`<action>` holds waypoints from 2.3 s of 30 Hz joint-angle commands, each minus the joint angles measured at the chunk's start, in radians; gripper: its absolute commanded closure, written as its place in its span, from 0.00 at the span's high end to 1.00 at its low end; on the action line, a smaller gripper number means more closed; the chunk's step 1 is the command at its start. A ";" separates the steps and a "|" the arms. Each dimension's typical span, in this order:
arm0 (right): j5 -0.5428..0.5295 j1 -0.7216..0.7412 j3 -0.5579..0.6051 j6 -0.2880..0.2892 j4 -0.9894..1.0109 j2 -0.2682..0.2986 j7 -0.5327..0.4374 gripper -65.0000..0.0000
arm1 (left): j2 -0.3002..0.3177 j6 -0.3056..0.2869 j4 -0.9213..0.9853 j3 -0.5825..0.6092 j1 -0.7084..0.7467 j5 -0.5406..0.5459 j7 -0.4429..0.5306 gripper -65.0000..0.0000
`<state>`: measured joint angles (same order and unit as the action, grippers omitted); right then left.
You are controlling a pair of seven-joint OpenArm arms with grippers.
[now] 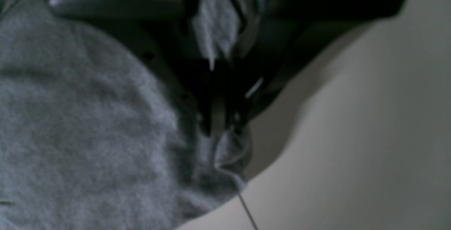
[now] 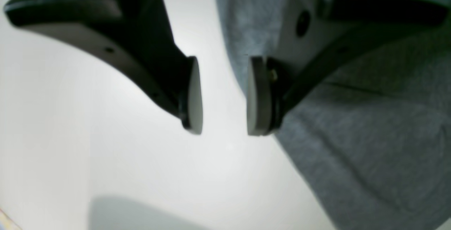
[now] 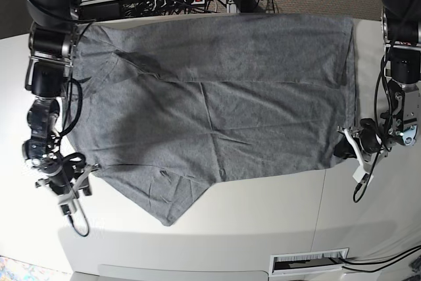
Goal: Fold the T-shirt properly
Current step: 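Close both grippers on the shirt's side edges near the hem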
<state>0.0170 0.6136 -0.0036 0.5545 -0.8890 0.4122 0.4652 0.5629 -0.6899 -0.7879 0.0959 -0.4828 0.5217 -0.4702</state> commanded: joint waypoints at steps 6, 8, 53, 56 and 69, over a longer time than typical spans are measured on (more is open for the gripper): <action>0.090 0.088 0.051 -0.006 0.078 -0.022 -0.095 0.34 | 0.022 -0.008 -0.014 -0.007 -0.030 0.017 0.010 0.00; 0.090 0.104 0.052 -0.006 0.106 -0.021 -0.108 0.34 | 0.022 -0.008 -0.014 -0.007 -0.027 0.017 -0.001 0.00; 0.167 0.010 0.052 -0.061 0.260 0.031 -0.134 0.00 | 0.022 -0.008 -0.014 -0.007 -0.027 0.016 -0.023 0.00; 0.143 0.005 0.052 -0.060 0.260 0.031 -0.037 0.00 | 0.022 -0.008 -0.014 -0.007 -0.027 0.016 -0.023 0.00; 0.128 -0.054 0.052 -0.015 0.223 0.038 0.057 0.00 | 0.022 -0.008 -0.014 -0.007 -0.027 -0.014 -0.019 0.00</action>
<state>0.1146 0.5610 0.0463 0.5209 -0.6716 0.4397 0.4442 0.5629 -0.6899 -0.7879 0.0959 -0.4801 0.4992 -0.5060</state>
